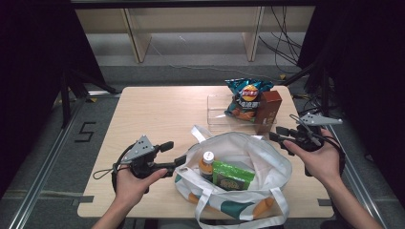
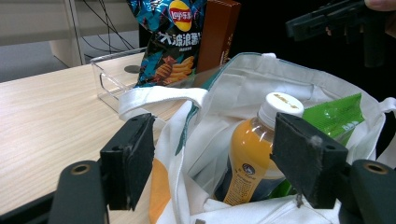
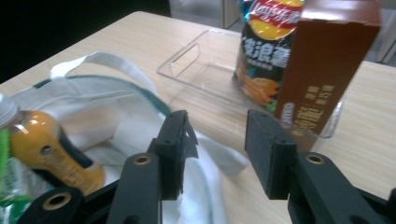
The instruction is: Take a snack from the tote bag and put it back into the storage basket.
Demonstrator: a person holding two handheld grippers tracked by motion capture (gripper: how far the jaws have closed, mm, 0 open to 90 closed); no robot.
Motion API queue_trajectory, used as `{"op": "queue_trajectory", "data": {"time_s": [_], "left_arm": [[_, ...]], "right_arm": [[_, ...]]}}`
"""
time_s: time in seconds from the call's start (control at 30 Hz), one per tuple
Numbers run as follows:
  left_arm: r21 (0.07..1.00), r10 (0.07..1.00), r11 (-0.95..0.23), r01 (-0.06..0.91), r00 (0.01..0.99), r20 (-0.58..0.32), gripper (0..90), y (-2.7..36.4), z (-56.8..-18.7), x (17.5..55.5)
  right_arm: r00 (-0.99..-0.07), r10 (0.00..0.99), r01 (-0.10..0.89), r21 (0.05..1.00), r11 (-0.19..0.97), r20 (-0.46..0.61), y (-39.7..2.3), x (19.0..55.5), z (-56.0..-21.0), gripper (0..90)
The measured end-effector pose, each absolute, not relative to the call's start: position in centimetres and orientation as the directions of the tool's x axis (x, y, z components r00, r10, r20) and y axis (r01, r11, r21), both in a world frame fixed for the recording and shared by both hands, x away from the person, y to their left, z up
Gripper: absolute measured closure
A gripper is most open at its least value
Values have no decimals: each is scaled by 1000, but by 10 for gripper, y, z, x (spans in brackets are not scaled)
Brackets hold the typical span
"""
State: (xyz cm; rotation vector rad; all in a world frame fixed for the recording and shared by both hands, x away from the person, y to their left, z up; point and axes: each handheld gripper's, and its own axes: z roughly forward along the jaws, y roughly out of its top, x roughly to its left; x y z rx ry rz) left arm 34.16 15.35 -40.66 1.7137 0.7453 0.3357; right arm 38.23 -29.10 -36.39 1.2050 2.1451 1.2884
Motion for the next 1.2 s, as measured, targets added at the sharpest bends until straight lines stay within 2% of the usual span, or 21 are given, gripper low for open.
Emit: {"op": "queue_trajectory", "data": {"time_s": [0.27, 0.37, 0.43, 0.5, 0.67, 0.73, 0.83, 0.9, 1.2], "left_arm": [[948, 630, -120, 296, 760, -158, 293, 153, -406, 342], [946, 632, -124, 300, 759, -157, 292, 153, -406, 341], [946, 633, -121, 301, 757, -160, 292, 153, -406, 342], [946, 634, -120, 300, 757, -159, 292, 152, -406, 341], [947, 627, -111, 303, 760, -170, 292, 152, -406, 341], [948, 626, -116, 295, 763, -161, 292, 152, -406, 342], [944, 635, -114, 311, 753, -171, 291, 152, -406, 341], [945, 630, -121, 303, 759, -163, 291, 152, -406, 341], [945, 629, -123, 304, 760, -163, 291, 151, -407, 341]], "right_arm": [[-605, 784, 494, 838, 233, 138, -284, 372, -364, 595], [-623, 776, 463, 846, 264, 100, -284, 371, -364, 594], [-616, 773, 488, 843, 225, 151, -274, 364, -365, 594], [-662, 741, 473, 830, 294, 115, -277, 363, -365, 593], [-649, 748, 471, 845, 253, 138, -269, 358, -364, 593], [-657, 739, 490, 829, 270, 148, -267, 354, -362, 592], [-686, 716, 469, 830, 301, 128, -266, 354, -364, 591], [-678, 720, 478, 834, 275, 152, -262, 351, -366, 589], [-719, 675, 486, 815, 317, 166, -259, 346, -371, 586]]}}
